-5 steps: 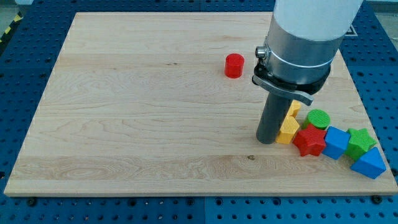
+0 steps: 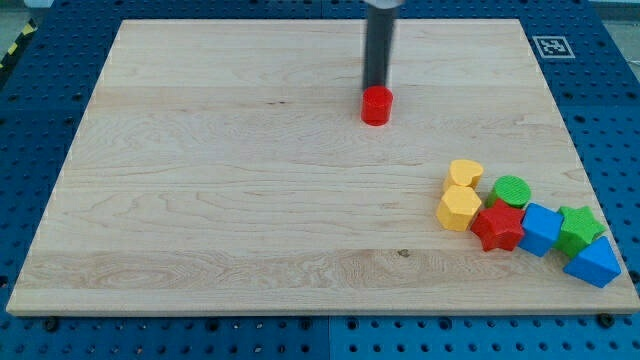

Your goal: Slide red circle above yellow heart

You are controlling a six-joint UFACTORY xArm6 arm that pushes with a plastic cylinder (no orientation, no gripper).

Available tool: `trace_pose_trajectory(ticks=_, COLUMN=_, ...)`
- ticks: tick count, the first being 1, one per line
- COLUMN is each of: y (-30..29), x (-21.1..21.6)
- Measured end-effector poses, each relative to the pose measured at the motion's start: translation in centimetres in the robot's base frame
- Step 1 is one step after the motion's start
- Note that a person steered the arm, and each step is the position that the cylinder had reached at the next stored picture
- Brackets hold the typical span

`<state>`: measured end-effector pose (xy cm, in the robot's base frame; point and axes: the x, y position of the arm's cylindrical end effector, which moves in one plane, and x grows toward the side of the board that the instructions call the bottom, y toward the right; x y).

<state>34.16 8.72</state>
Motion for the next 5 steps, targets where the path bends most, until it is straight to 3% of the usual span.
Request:
trace_pose_trajectory(ticks=3, y=-3.8, x=-1.5)
trace_pose_trajectory(ticks=5, y=-2.5, x=4.3)
